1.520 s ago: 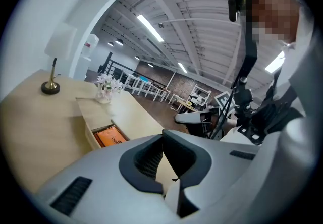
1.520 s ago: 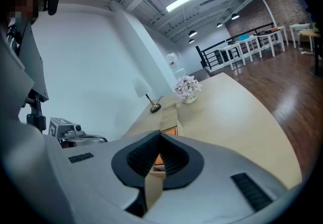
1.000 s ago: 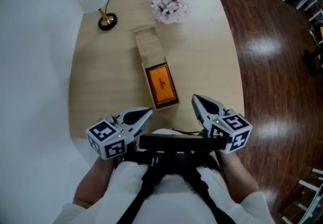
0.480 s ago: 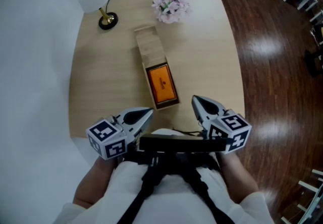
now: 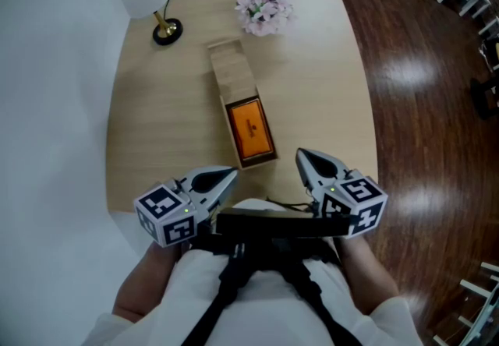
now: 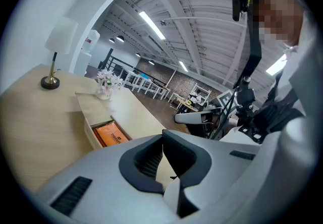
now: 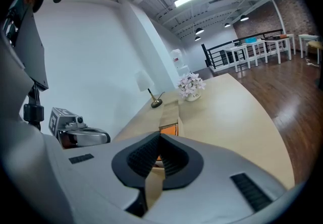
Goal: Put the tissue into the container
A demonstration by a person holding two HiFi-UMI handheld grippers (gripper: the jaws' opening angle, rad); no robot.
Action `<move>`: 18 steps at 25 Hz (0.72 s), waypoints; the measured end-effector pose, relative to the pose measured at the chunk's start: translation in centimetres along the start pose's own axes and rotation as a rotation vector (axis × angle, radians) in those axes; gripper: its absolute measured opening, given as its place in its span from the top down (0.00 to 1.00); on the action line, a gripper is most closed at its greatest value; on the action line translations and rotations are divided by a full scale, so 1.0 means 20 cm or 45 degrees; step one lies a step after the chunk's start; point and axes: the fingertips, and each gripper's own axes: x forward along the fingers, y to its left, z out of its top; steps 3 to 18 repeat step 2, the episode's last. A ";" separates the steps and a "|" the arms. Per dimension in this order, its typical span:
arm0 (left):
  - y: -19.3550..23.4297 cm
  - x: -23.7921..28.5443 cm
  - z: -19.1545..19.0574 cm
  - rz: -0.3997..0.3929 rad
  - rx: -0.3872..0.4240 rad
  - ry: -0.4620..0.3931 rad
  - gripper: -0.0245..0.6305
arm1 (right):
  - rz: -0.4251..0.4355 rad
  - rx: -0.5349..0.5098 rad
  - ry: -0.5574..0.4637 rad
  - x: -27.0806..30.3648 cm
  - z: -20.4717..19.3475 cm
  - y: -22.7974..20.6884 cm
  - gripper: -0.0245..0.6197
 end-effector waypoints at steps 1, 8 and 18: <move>0.00 0.00 0.00 -0.001 0.001 0.001 0.97 | -0.001 -0.003 0.001 0.00 0.00 0.00 0.99; 0.00 0.00 0.00 -0.002 0.001 0.001 0.97 | -0.002 -0.005 0.003 0.00 0.00 0.01 0.99; 0.00 0.00 0.00 -0.002 0.001 0.001 0.97 | -0.002 -0.005 0.003 0.00 0.00 0.01 0.99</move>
